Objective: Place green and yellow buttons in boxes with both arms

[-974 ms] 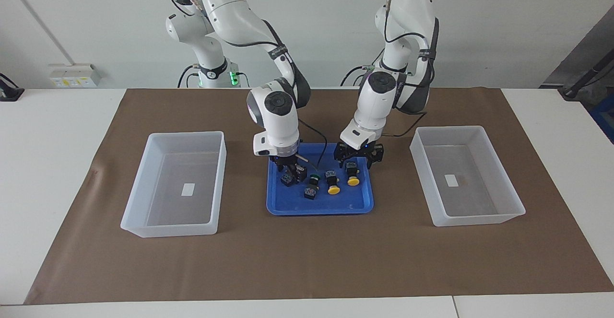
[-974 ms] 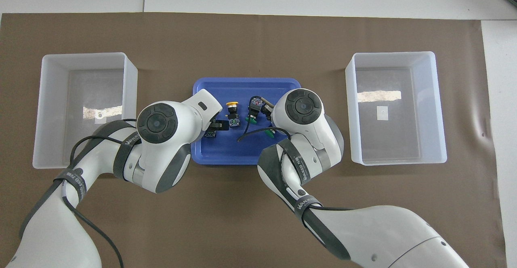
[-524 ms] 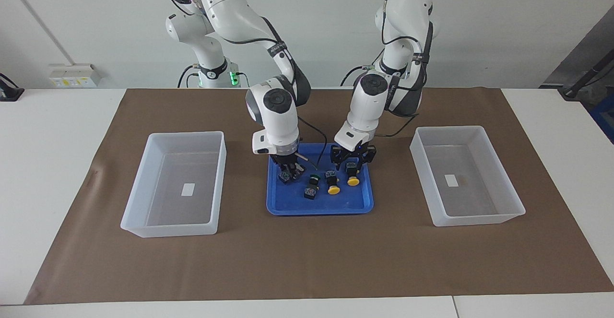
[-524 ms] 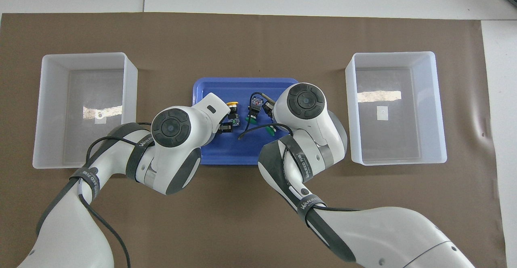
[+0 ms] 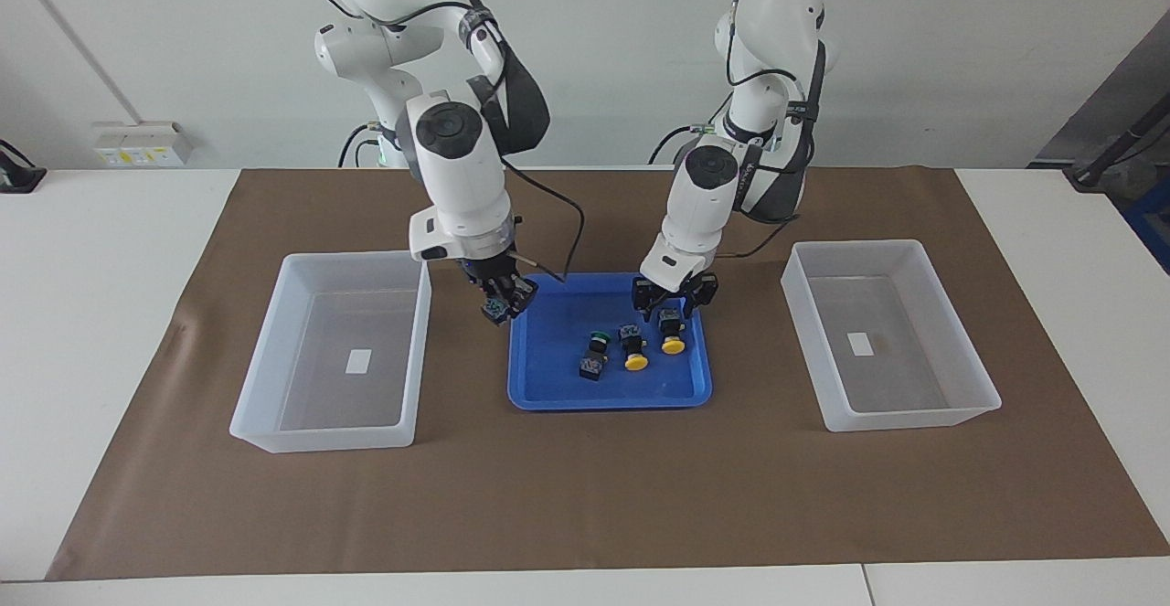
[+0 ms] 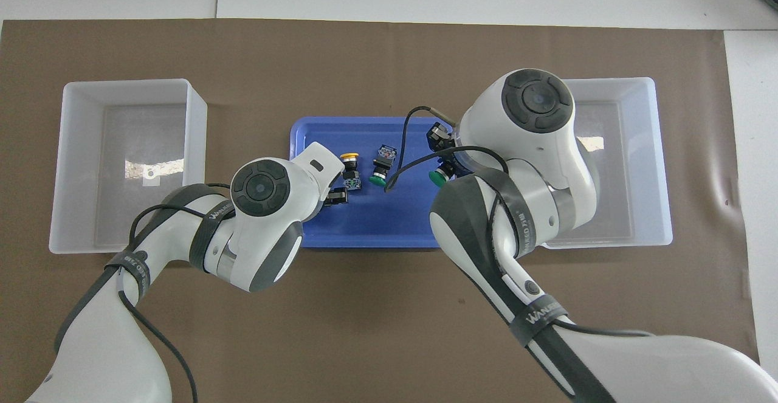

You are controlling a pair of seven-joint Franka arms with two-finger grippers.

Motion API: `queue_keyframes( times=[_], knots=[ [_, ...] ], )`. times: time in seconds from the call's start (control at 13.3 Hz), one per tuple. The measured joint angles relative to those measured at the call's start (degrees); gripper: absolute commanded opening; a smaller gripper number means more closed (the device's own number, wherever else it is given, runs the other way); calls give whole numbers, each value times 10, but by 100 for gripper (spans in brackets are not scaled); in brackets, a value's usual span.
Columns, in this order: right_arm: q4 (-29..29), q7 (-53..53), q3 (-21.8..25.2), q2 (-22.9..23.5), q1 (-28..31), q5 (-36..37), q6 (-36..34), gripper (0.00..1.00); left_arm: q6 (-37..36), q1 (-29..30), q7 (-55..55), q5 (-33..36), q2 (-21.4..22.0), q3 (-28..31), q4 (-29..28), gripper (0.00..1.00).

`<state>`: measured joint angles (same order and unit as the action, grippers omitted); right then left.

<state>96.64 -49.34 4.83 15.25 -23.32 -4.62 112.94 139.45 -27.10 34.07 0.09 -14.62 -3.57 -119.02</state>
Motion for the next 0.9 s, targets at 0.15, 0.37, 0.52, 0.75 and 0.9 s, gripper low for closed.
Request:
queue_keyframes(
  times=[0.15, 0.37, 0.52, 0.75, 0.9],
  knots=[
    [1, 93, 2, -3, 42, 23, -7, 0, 6, -2, 12, 0, 0, 0, -2, 60],
    [8, 239, 3, -2, 105, 33, -5, 0, 18, -5, 21, 0, -1, 0, -5, 19],
    [24, 353, 3, 0, 147, 34, 18, 0, 18, -5, 21, 0, 2, 2, -4, 0],
    [73, 507, 3, 10, 201, 35, 103, 0, 20, -5, 22, 0, 2, 3, -3, 0],
    [100, 545, 3, 23, 216, 35, 153, 0, 20, -4, 22, 0, 10, 6, 1, 0]
  ],
)
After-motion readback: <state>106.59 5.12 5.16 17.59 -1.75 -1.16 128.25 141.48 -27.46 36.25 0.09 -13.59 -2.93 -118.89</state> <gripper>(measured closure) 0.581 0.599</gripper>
